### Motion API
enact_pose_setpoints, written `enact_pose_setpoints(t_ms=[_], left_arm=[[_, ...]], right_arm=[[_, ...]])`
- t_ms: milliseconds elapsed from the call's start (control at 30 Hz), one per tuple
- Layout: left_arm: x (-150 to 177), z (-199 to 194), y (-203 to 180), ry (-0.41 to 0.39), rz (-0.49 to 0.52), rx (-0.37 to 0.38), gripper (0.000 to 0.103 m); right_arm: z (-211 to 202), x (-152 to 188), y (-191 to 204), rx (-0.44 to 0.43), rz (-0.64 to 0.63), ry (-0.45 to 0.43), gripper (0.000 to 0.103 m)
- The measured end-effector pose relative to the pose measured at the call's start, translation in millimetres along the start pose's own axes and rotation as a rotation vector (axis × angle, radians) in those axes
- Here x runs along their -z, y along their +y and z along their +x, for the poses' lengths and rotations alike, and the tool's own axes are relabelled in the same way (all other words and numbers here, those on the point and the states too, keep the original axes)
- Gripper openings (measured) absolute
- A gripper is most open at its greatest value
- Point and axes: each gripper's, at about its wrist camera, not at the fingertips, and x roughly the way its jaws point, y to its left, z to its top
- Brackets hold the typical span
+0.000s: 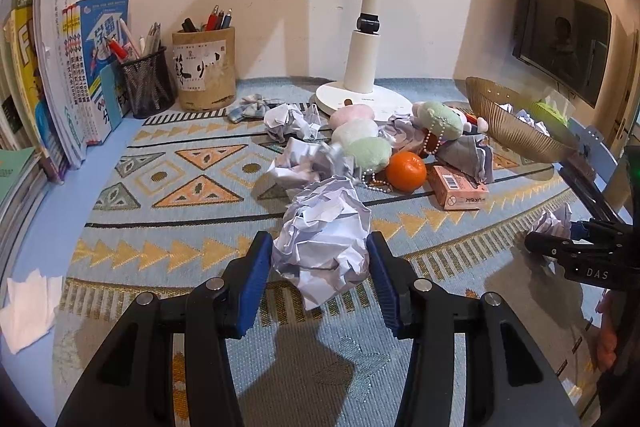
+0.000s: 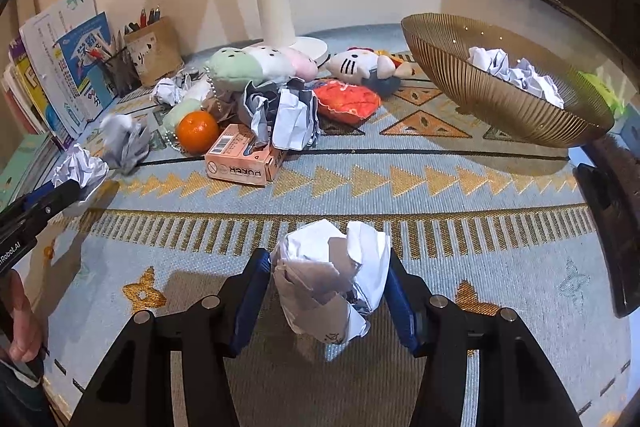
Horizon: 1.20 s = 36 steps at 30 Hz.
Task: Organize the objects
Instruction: 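Hold both paper balls and lift them toward the basket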
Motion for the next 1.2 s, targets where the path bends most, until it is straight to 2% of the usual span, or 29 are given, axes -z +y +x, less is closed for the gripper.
enact_pose_setpoints(t_ms=[1200], left_arm=[[-0.2,-1.8,0.0,-0.005,0.004,-0.007,0.046]], right_arm=[[-3.0,0.9,5.6,0.023,-0.018,-0.019,0.054]])
